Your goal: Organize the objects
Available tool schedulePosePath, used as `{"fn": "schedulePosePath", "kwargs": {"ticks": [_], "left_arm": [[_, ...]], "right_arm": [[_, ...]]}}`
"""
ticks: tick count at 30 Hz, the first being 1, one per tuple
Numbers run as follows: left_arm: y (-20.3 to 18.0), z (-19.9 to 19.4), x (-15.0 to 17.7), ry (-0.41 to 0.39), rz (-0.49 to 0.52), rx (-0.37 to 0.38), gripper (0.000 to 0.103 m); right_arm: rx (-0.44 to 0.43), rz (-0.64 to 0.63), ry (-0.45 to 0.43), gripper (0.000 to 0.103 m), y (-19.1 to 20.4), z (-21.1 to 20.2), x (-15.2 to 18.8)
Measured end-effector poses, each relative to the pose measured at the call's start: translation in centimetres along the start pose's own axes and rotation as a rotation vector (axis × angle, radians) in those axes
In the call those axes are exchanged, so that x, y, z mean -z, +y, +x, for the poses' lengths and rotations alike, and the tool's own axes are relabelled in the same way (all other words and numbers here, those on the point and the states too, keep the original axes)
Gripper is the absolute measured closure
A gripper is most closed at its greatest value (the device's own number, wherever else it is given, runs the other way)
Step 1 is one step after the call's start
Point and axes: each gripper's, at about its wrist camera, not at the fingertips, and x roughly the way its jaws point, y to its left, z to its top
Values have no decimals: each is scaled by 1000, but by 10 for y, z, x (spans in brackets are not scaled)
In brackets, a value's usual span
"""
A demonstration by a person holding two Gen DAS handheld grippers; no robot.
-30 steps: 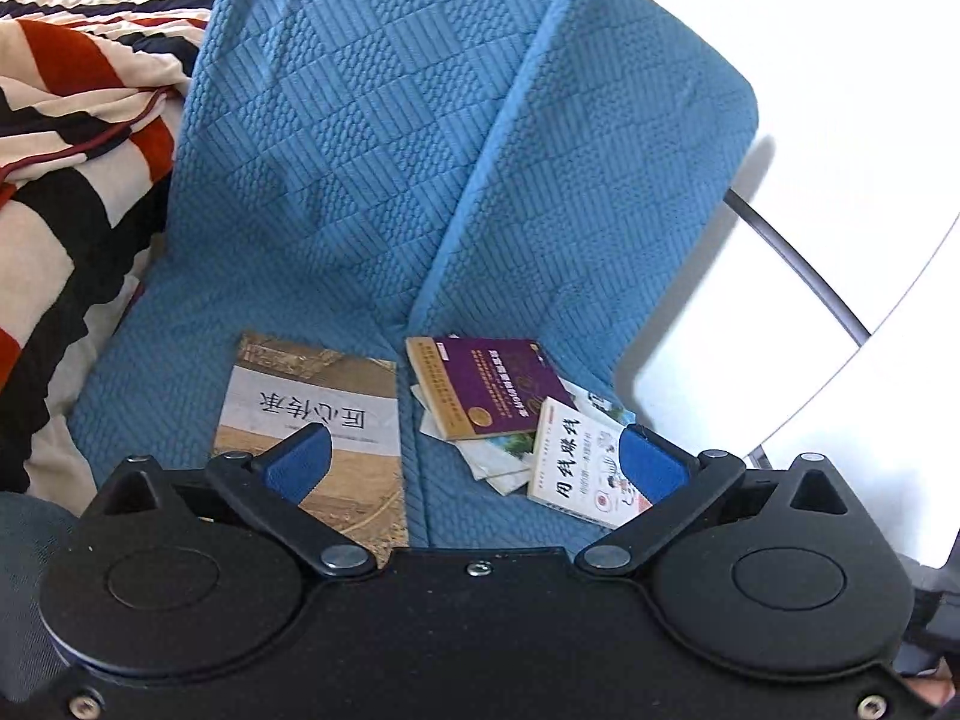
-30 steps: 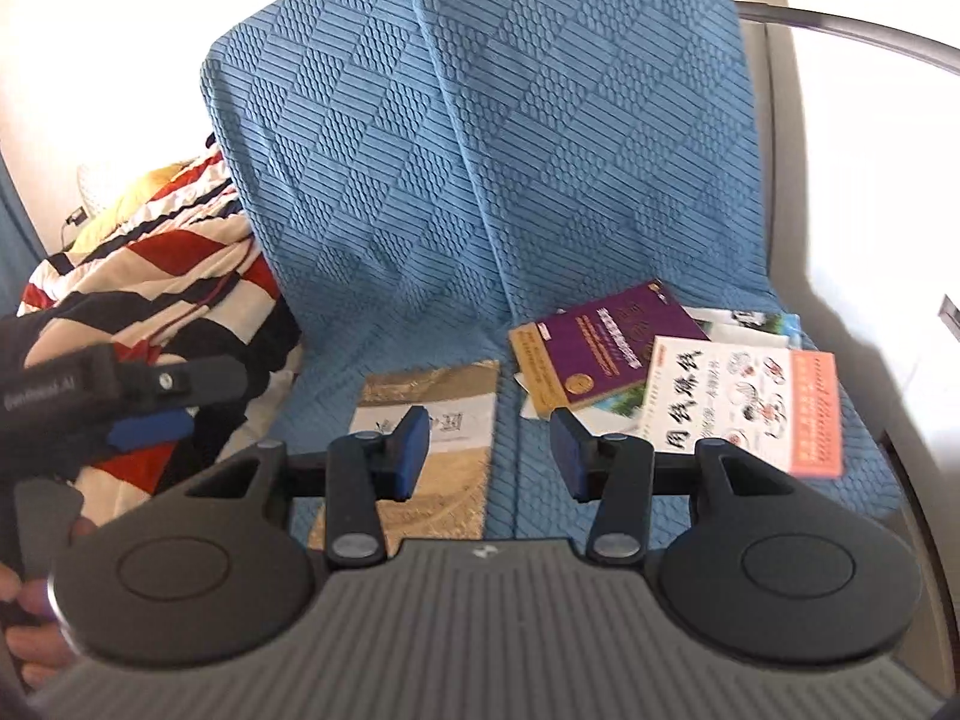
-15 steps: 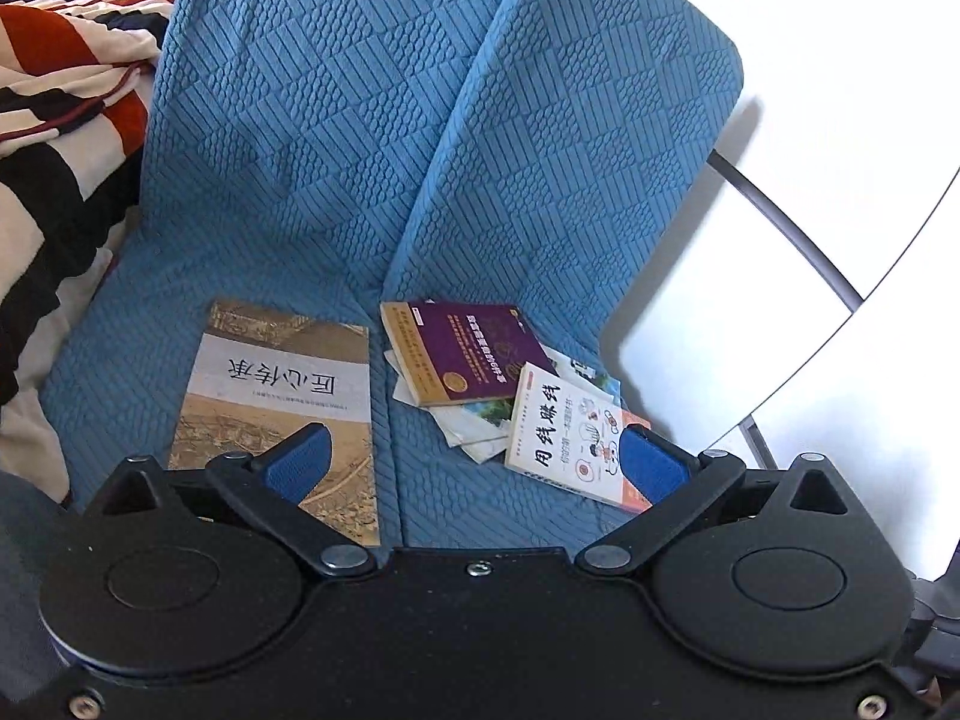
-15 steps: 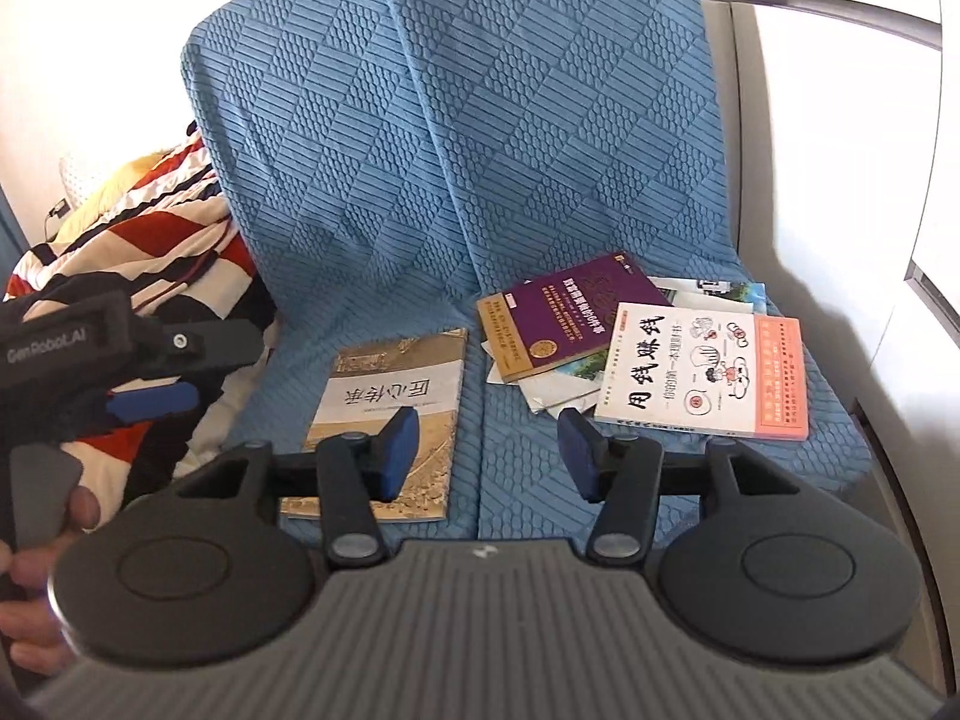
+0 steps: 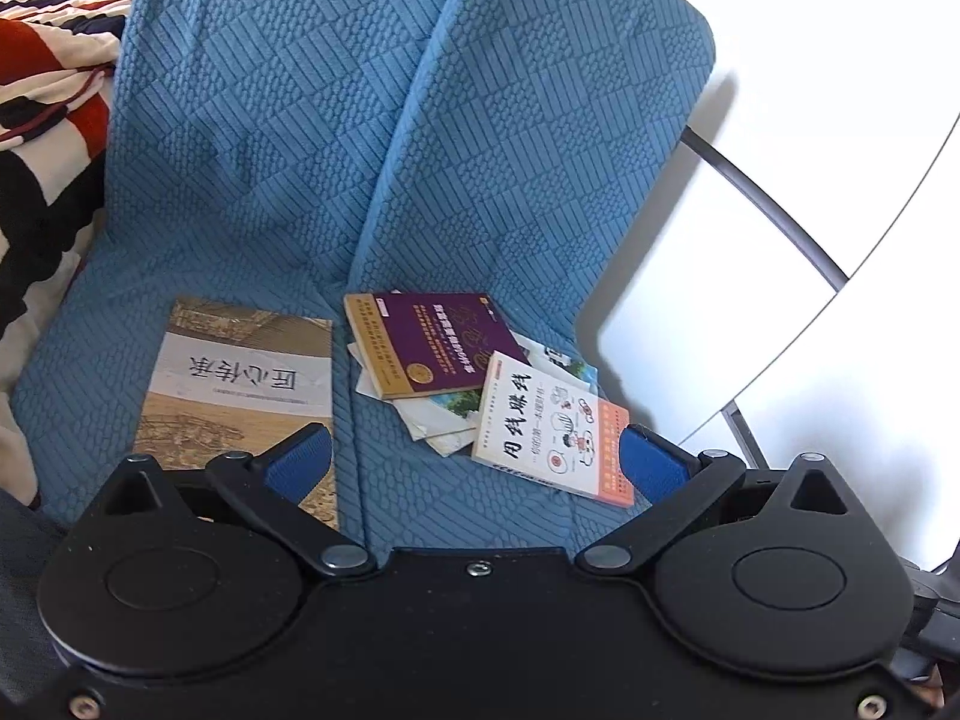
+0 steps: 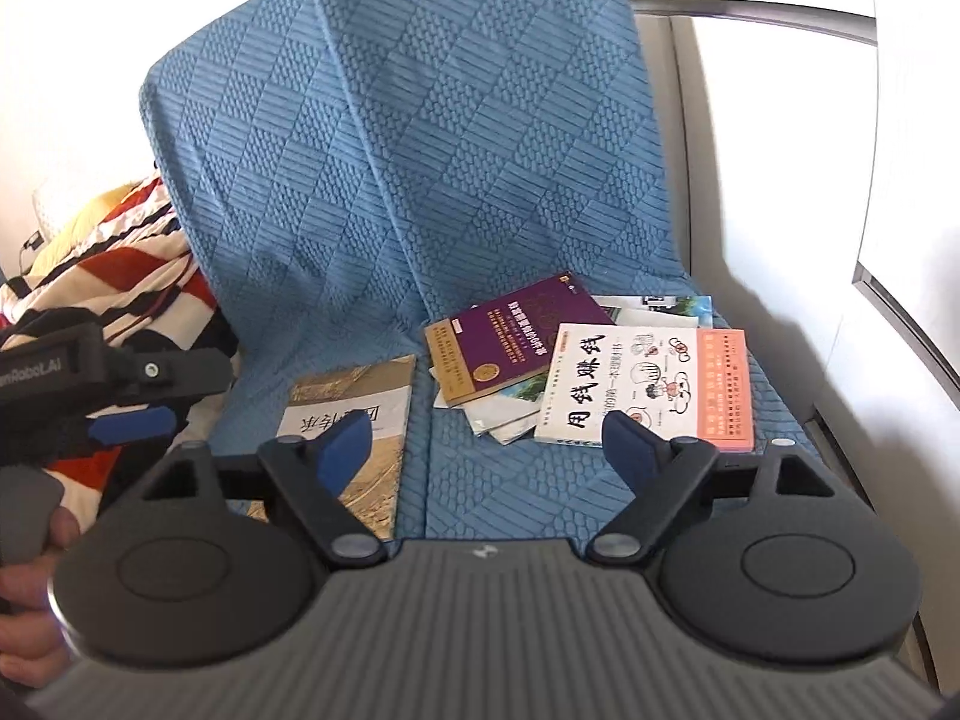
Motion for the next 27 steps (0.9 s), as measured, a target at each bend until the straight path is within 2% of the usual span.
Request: {"fn": "schedulePosePath", "kwargs": {"ticks": [7,24,27], "left_arm": [[-18,19,3,25,13,12,1],[-54,87,3,104,37,-17,1],[-61,102,6,104,61,-52,1]], "right_arm": [[10,35,-10,18,-22,0,2],[66,113,12,18,-96,21,10],[76,121,24,18,-109,29,10]]}}
